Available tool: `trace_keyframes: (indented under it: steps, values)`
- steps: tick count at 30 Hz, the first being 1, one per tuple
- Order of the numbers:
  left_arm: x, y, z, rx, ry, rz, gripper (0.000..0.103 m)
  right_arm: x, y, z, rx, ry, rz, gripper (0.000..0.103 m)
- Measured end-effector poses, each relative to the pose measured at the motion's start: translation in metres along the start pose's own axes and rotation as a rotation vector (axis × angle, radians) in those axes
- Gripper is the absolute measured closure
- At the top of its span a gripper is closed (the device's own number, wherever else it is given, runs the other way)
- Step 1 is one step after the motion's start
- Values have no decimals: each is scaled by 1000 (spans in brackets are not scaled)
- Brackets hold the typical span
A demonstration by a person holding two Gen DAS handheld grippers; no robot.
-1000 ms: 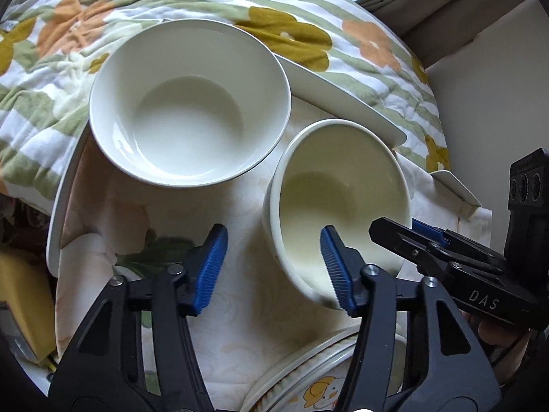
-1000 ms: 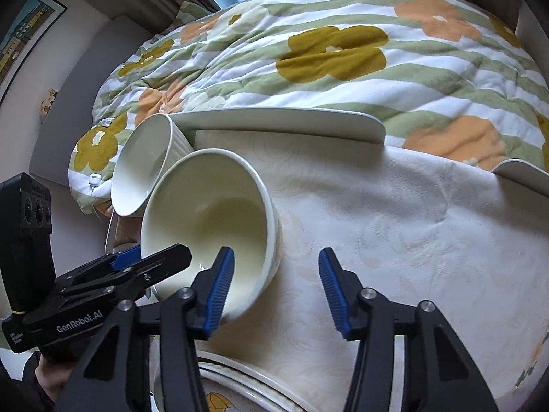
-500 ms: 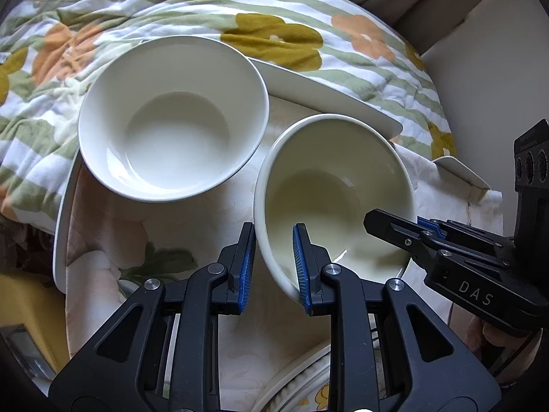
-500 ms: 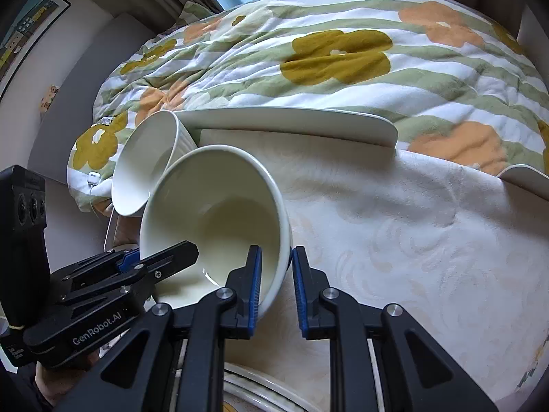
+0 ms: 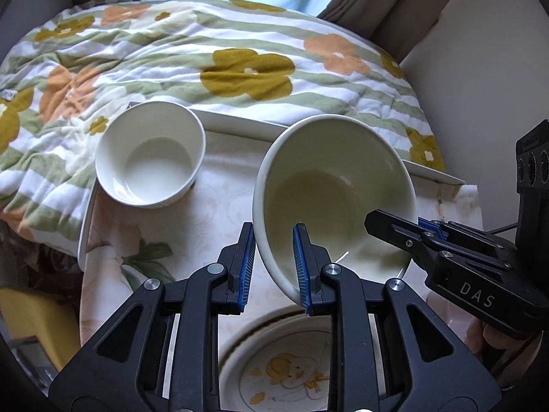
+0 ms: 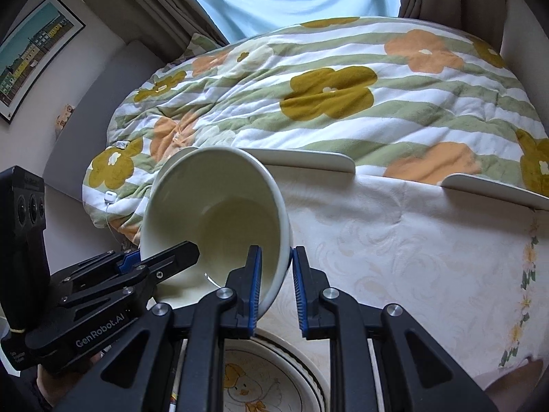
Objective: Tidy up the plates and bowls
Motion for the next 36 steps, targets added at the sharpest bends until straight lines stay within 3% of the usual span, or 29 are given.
trace_keyframes:
  steps: [11,22,28,36]
  values:
    - [105,59,46,64,-68,13,83,33,110,49,99,-10,17,86]
    - [230,70,118,15,-152,87,83,104,205,119,148,-68,84,86]
    - [278,48,153,-61,-236,91,83,146,219,156,128,-156,125,86]
    - [306,8,175,-154,-382,68,83,181,210,184,111,-286,137,86]
Point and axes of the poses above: each gripper's, at about its wrist camera, not at the fingertips, and y roughly against the way its jaws point, x to its right, z to its underside, the point moved 7 cm from there along -y, roughly the way its jaws point, and after that the axes turned 13 degrees about -z, right-handed, at the moved point
